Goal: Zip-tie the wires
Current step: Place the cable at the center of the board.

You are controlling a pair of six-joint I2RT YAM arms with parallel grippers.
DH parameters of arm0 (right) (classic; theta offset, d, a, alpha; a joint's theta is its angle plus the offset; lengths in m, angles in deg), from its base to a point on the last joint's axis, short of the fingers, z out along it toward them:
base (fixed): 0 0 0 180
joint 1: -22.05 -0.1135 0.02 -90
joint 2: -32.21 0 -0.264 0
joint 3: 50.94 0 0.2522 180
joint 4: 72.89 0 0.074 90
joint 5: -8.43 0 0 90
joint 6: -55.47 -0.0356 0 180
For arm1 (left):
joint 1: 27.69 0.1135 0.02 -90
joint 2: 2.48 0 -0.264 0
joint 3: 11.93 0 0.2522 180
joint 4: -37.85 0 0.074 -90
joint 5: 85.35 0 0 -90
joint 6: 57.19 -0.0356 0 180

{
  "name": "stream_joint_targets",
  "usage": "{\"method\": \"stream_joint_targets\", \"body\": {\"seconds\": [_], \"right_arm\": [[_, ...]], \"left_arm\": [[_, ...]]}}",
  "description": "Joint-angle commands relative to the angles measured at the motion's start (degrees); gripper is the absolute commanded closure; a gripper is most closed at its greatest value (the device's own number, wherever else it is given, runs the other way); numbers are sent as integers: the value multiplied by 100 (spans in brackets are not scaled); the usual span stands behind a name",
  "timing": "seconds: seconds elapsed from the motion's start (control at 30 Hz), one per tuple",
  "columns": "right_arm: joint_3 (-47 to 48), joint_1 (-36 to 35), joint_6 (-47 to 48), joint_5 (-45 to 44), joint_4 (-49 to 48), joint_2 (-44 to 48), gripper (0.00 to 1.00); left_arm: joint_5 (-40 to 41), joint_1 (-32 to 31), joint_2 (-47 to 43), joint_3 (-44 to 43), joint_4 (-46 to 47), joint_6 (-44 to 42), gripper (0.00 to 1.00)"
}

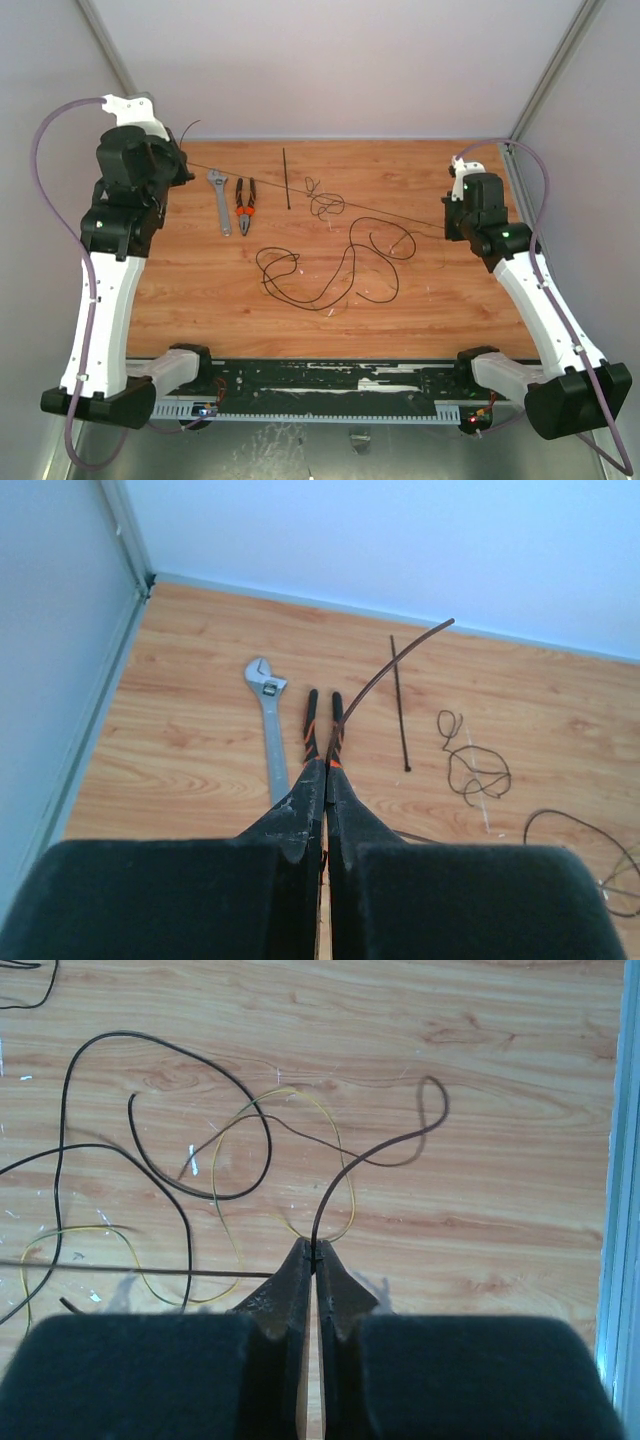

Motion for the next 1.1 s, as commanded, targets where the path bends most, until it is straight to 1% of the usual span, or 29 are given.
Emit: {"method": "stream_joint_targets", "body": {"seconds": [0.0,0.1,0.17,0.27,0.37,0.5,0.7,0.8,0.9,0.97,1.07], "right_arm": [[-42,117,26,-284,137,38,100],[-87,118,-23,-109,118,117,100],[-165,118,-34,42,137,150,100],[-422,119,-135,240,37,151,100],[-572,106,-272,773,-179,90,100],[-630,89,-544,1199,-391,-76,99],[-1334,90,-1366,1943,-1139,59,100],[-1877,89,-1978,1971,-1482,345,100],[-2388,90,-2468,1865,-1762,825,100],[-2681,96,-2710,1809,-1903,1075,100],[-2954,91,-2901,1789,-2081,1196,100]], "left_arm": [[-53,158,-390,440,569,93,100],[-760,158,-859,1472,1109,384,100],[-1013,156,-1108,2079,1385,552,100],[-1049,158,-1229,2734,1544,728,100],[-1098,158,-1258,3260,1681,1035,100],[-1159,158,-1380,4074,2104,1412,100],[-1067,162,-1234,4466,2342,1594,100],[-1166,158,-1058,4648,2444,1708,100],[-1213,158,-974,4920,2600,1826,100],[-1193,160,-924,5123,2725,1891,100],[-1195,154,-819,5354,2902,2053,100]]}}
